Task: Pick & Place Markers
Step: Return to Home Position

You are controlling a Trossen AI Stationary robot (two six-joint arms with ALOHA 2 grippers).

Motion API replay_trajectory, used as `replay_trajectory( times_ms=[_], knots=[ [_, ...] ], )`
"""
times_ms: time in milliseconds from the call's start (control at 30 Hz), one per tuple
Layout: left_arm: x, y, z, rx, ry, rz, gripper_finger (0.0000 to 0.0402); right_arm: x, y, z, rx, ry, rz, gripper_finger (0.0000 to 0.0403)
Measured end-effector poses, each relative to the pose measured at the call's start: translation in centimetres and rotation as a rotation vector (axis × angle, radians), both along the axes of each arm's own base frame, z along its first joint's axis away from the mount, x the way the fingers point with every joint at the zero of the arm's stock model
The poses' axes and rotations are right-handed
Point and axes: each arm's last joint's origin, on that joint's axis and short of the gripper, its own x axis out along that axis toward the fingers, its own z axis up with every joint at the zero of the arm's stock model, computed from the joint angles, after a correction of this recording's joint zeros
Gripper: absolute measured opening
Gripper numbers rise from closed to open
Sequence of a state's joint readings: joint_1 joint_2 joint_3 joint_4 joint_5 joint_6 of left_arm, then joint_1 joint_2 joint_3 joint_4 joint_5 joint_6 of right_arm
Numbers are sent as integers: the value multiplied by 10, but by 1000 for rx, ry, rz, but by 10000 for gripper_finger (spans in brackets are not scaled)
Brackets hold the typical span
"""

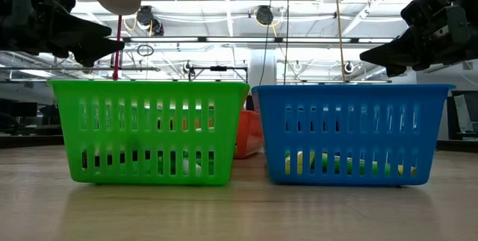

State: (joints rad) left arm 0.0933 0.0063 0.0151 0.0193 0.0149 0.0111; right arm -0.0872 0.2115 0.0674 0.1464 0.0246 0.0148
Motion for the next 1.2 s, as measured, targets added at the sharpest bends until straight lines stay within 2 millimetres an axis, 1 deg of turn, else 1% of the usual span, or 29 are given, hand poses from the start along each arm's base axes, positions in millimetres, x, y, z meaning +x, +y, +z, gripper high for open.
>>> replay_trajectory(
  times_ms=[300,767,1200],
  knots=[
    [0,0,0,-46,-3,0,274,0,0,0,0,0,0,8],
    [0,0,0,-46,-3,0,291,0,0,0,0,0,0,8],
    [0,0,0,-45,-4,1,274,0,0,0,0,0,0,8]
  ],
)
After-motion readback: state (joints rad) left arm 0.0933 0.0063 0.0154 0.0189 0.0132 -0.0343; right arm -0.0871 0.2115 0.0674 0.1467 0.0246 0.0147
